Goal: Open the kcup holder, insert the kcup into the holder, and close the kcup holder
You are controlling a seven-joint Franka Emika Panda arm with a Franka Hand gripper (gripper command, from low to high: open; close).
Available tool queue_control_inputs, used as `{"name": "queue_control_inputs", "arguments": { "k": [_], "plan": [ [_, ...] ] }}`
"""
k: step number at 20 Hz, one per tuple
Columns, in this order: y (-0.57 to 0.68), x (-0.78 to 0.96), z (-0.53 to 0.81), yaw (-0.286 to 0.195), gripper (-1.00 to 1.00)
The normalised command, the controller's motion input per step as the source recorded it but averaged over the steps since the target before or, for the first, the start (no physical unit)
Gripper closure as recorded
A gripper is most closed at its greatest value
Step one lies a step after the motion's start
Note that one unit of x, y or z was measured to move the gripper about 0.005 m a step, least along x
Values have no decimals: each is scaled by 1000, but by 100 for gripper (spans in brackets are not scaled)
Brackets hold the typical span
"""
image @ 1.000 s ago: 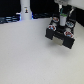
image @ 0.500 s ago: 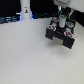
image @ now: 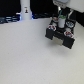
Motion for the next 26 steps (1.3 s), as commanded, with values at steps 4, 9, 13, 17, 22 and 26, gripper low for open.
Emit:
{"name": "queue_control_inputs", "arguments": {
  "k": [4, 9, 13, 17, 22, 26],
  "plan": [
    [29, 122, 56, -6, 100],
    [58, 74, -166, 15, 100],
    [96, 120, -139, 30, 100],
    [115, 137, -114, 39, 100],
    [154, 142, 21, 59, -100],
    [153, 146, 123, 70, -100]
  ]
}}
